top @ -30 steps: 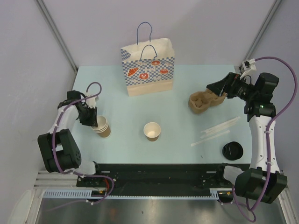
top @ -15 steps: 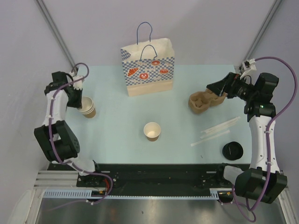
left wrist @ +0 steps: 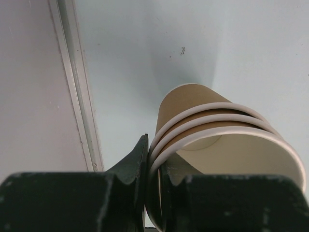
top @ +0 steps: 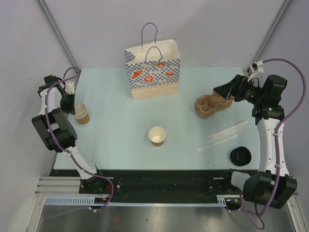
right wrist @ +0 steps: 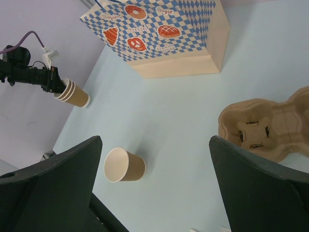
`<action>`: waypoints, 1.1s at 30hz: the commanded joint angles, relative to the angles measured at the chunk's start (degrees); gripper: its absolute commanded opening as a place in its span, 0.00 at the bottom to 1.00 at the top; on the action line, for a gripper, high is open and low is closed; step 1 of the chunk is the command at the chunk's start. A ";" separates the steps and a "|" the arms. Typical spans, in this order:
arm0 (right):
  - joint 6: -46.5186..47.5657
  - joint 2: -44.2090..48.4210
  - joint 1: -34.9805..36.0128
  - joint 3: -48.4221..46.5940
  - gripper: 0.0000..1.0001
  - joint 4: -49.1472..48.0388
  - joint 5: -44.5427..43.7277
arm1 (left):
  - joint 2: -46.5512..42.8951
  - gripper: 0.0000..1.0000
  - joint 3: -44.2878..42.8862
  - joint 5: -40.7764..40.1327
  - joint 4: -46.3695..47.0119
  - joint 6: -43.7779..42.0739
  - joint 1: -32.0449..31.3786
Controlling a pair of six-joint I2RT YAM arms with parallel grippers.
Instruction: Pack the takeout coffee
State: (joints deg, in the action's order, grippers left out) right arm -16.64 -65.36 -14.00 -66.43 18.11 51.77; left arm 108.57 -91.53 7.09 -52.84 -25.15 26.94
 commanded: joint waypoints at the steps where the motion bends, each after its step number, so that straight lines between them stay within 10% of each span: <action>1: 0.56 -0.29 0.11 -0.10 1.00 -2.11 0.61 | -0.12 0.15 -0.94 -0.06 2.30 -0.61 0.22; 15: 0.21 -0.12 0.03 -0.10 1.00 -2.99 1.14 | -3.72 0.59 -1.46 0.20 0.03 -0.69 1.01; 26: 1.34 1.29 0.11 -0.10 1.00 -2.82 1.49 | -10.66 0.99 -18.94 6.96 -14.11 -0.86 0.66; 33: 7.75 3.13 -1.91 -0.98 1.00 1.66 8.96 | -24.88 0.99 -14.07 7.67 -11.51 -3.34 -11.37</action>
State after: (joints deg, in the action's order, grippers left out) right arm -13.93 -64.64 -14.46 -66.43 18.17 54.50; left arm 93.30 -109.67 11.77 -64.29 -26.81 22.92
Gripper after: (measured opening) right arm 0.995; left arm 0.994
